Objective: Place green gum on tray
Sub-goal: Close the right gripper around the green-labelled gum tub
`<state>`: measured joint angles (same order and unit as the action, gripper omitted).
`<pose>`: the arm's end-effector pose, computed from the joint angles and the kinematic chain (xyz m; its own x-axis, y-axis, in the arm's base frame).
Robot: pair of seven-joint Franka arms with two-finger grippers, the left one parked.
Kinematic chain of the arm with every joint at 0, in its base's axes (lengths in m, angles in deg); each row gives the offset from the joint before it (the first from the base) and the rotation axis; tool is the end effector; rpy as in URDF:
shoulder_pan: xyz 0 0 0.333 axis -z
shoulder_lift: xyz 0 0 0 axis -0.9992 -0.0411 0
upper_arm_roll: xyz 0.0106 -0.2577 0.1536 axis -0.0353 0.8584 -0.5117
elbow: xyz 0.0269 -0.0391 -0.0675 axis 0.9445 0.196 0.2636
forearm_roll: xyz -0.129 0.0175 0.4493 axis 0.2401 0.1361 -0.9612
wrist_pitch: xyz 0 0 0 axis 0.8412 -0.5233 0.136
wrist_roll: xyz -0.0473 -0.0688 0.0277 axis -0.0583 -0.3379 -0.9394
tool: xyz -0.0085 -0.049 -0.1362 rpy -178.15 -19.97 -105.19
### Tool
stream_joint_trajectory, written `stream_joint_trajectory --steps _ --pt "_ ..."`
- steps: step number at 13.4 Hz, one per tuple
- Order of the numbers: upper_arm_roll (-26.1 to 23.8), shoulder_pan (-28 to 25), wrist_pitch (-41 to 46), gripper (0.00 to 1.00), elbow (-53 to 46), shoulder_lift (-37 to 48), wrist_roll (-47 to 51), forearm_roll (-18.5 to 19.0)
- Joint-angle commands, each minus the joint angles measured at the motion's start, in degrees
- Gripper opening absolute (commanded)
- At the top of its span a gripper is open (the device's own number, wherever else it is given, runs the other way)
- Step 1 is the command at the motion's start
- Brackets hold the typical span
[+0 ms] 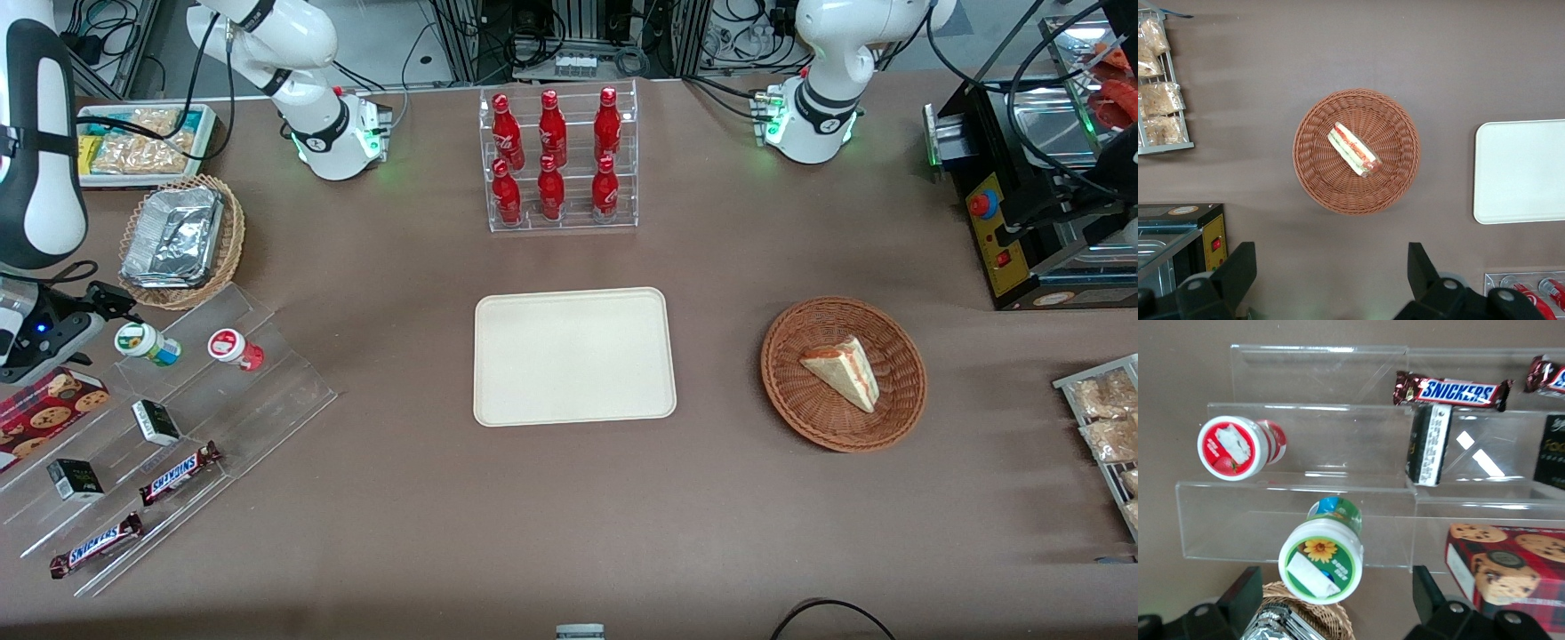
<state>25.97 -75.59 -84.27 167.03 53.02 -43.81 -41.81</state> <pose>0.5942 -0.2204 0.3138 0.7332 0.6774 -0.0598 0.6768 -0.7354 -0.0325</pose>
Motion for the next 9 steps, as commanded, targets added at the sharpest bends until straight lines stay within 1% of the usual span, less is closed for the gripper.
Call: stream_joint_trajectory --steps 1,6,7,8,9 --pt "-0.28 1.04 -1.75 1.00 3.06 0.93 -0.38 -1.74" --pt "-0.28 0.96 -2.09 1.00 4.12 1.02 0.41 -2.45" --pt "-0.28 0.87 -2.27 0.93 4.21 0.93 0.41 -2.45" --pt "-0.28 0.61 -2.27 0.70 4.30 0.93 0.32 -2.45" --pt "-0.28 0.52 -2.27 0.36 4.30 0.93 0.32 -2.45"
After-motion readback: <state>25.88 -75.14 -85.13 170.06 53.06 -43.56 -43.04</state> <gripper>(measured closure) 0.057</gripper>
